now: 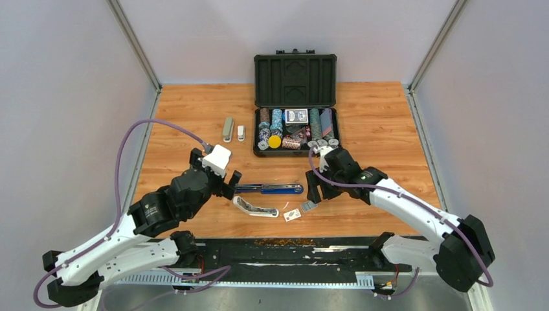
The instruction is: Load the staples into the stapler
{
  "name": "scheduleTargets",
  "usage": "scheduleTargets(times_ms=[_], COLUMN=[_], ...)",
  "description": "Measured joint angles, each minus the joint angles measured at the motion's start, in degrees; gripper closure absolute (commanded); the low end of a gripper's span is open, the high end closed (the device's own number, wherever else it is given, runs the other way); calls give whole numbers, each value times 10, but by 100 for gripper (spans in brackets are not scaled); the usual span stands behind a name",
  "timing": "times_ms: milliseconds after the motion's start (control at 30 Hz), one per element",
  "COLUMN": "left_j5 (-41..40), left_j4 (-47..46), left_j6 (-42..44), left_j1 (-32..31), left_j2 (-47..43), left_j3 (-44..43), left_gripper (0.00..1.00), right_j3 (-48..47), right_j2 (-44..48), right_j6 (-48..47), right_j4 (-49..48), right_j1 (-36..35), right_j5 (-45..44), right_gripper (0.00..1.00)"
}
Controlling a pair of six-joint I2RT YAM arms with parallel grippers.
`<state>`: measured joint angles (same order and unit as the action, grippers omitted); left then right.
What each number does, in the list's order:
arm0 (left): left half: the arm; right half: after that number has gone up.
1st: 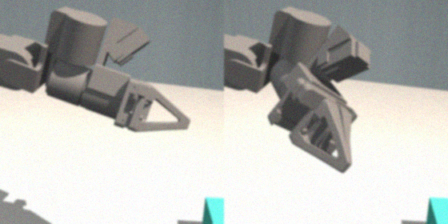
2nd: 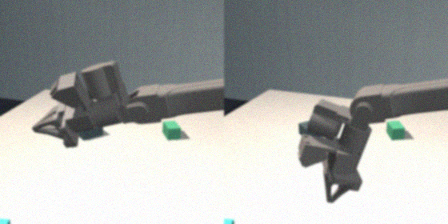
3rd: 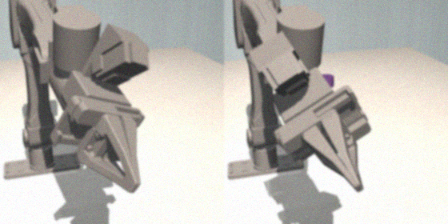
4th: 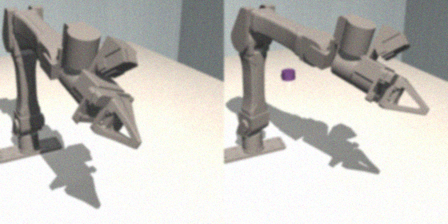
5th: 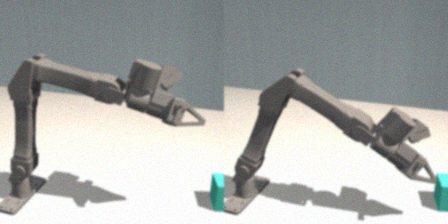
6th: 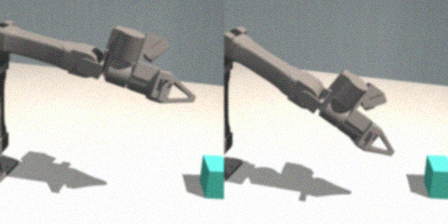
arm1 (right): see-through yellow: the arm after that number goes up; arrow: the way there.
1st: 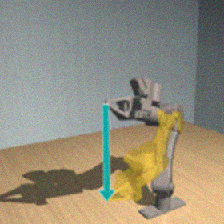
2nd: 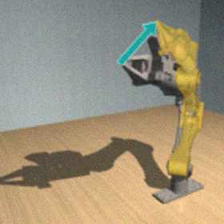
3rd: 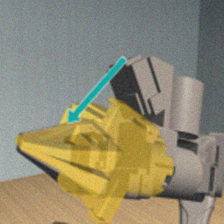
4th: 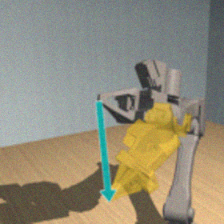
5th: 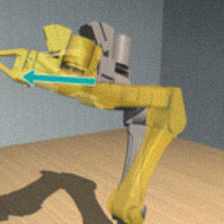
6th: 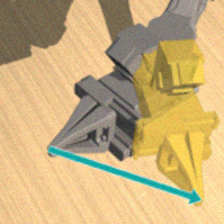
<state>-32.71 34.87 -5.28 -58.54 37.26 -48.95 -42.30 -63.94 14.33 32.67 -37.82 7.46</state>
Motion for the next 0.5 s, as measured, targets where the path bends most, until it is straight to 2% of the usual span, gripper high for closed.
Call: scheduleTargets(times_ms=[167,300,500], left_j5=[-35,-56,-68], left_j4=[-6,-15,-19], left_j6=[0,7,17], left_j1=[2,21,50], left_j2=[-55,-74,-81], left_j3=[49,56,68], left_gripper=[0,0,0], right_j3=[-35,-66,-105], right_j2=[-65,-124,-185], right_j6=[-27,-43,-64], right_j4=[37,62,78], right_j1=[-31,-58,-78], right_j5=[-19,-30,-36], right_gripper=[48,58,65])
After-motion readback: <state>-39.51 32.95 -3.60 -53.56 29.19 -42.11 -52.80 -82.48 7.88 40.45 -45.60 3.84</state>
